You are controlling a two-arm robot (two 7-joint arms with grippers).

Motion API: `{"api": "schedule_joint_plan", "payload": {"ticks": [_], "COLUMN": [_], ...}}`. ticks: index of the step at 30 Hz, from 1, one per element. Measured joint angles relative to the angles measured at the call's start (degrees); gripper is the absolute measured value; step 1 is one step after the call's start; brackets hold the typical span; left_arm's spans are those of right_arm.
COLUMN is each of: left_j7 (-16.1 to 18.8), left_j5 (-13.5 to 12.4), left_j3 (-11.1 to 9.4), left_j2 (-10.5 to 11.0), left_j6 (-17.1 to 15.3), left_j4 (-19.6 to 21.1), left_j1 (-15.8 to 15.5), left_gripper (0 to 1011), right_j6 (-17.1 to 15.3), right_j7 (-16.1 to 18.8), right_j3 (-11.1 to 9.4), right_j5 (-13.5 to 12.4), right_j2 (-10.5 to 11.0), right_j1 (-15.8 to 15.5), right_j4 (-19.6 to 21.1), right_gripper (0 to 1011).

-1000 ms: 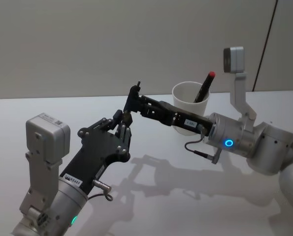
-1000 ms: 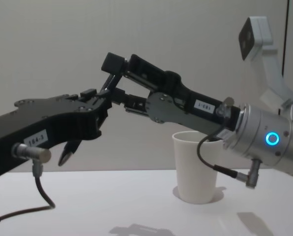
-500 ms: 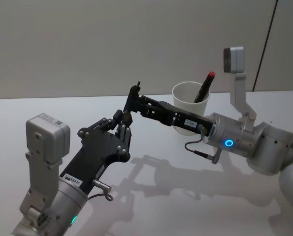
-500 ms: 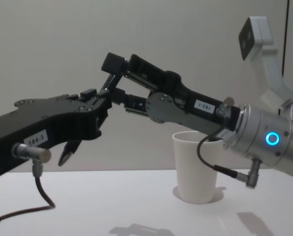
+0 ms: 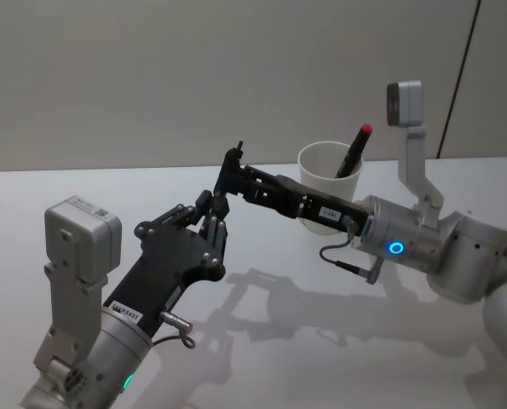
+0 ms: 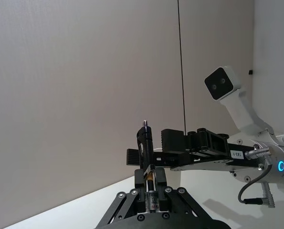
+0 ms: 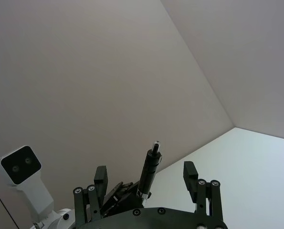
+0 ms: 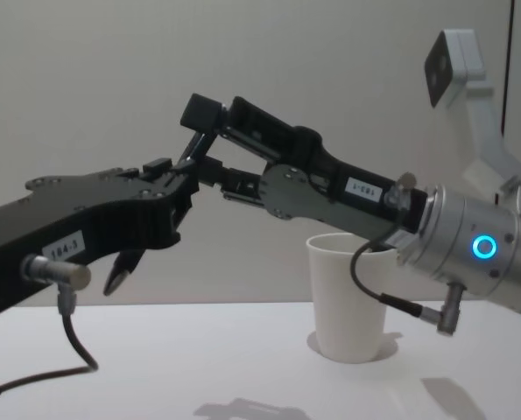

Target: Place the pen into the pen holder.

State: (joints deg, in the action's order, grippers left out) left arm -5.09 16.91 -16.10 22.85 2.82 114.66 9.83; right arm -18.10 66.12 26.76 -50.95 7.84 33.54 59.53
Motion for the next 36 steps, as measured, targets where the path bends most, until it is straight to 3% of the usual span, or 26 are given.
{"api": "schedule_joint_plan", "payload": {"ticks": [25,36], "left_j7": [0.0,0.0], "left_j5": [0.0,0.0], "left_j3": [0.0,0.0], "left_j2": [0.0,0.0], "left_j6": [0.0,0.0], "left_j4": [0.0,0.0], "left_j1": [0.0,0.0], "left_gripper": [139,139], "right_j6": [0.0,0.0], "right_j7": [0.0,0.0], "right_j3": [0.0,0.0], "right_j5": [0.0,0.0], "right_j2": [0.0,0.0], "right_j1": [0.0,0.0], "right_j4": [0.0,0.0], "right_gripper": [996,747]}}
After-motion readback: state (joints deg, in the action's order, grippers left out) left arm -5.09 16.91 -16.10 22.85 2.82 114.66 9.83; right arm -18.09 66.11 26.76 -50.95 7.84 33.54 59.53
